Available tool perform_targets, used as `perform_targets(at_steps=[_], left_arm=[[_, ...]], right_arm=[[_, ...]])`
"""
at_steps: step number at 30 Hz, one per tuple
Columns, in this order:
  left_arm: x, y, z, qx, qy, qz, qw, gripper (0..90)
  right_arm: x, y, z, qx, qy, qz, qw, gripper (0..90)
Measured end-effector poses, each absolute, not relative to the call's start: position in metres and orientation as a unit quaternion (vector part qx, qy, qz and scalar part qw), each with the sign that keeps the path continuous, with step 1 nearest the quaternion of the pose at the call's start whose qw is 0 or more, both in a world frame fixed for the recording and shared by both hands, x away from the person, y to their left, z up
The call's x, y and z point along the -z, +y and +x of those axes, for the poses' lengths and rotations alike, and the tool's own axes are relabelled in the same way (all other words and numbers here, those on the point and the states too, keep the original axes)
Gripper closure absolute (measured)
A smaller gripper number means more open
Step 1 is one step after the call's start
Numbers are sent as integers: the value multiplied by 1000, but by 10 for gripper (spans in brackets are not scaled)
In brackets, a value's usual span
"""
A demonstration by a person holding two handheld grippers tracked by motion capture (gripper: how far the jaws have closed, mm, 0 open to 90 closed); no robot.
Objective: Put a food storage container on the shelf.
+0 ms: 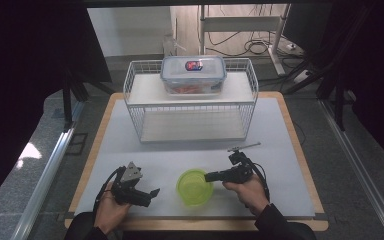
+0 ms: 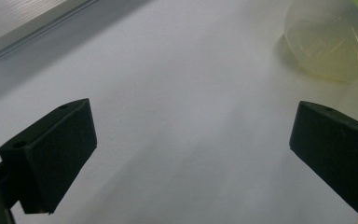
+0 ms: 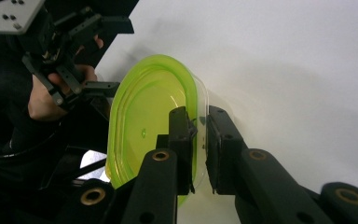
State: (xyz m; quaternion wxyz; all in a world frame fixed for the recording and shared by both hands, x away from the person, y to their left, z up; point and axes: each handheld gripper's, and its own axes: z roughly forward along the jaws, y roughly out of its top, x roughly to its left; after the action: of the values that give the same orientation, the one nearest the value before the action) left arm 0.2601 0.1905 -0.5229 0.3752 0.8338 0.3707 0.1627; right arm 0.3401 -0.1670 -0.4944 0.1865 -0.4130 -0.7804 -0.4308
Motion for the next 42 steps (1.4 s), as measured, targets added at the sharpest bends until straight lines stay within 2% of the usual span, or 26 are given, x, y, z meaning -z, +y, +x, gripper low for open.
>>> perform_targets(at_steps=[11,30,42], left_arm=[[522,194,260,-166,374,830,379,5],[523,194,261,-161,371,831,382,0],[523,194,261,-157,371,831,384,1]], right_arm=[[481,-177,348,461,-762,-415,186,820],[404,-197,375,520,-740,-400,149,820],[370,-201,392,536,-729,-402,141,820]])
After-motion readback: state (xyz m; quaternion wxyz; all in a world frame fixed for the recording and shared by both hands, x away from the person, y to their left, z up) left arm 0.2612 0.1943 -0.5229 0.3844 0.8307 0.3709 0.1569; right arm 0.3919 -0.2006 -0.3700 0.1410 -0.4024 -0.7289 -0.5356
